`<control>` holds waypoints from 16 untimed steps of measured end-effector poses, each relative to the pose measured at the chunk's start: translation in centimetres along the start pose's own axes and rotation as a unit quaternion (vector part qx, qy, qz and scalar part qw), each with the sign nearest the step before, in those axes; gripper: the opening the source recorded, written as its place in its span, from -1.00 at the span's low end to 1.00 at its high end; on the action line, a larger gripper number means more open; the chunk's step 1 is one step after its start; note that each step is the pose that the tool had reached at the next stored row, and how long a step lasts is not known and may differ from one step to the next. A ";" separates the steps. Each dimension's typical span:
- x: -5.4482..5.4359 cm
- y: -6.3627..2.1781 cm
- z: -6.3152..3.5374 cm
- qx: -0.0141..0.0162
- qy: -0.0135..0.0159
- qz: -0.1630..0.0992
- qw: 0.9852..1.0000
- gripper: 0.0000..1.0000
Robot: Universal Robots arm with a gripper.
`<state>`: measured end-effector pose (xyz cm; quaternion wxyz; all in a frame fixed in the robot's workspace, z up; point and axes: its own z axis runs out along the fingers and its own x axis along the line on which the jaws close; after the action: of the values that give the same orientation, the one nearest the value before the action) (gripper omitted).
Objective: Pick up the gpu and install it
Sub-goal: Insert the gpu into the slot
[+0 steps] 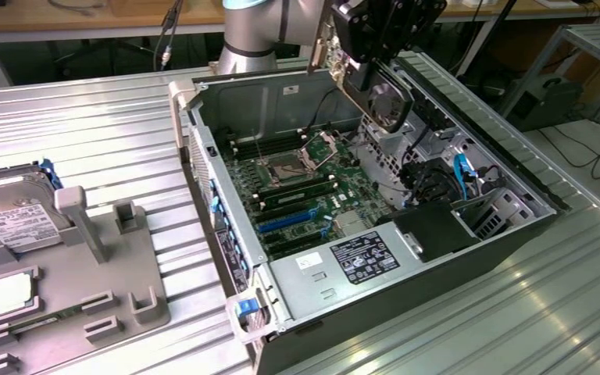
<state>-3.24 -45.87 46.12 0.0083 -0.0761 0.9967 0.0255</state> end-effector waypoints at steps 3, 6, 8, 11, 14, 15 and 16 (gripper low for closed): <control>0.0 0.00 0.00 -0.001 0.001 -0.029 1.000 -0.44; 0.0 0.00 -0.01 -0.001 0.003 -0.057 0.998 -0.44; 0.0 0.00 0.00 -0.002 0.004 -0.076 0.997 -0.44; 0.0 0.00 0.00 -0.002 0.006 -0.112 0.994 -0.44; 0.0 0.00 0.00 -0.003 0.007 -0.139 0.990 -0.44; 0.0 0.00 0.01 -0.003 0.007 -0.148 0.989 -0.44; 0.0 0.00 0.00 -0.003 0.008 -0.157 0.988 -0.44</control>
<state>-3.24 -45.87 46.11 0.0042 -0.2321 0.9723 0.0265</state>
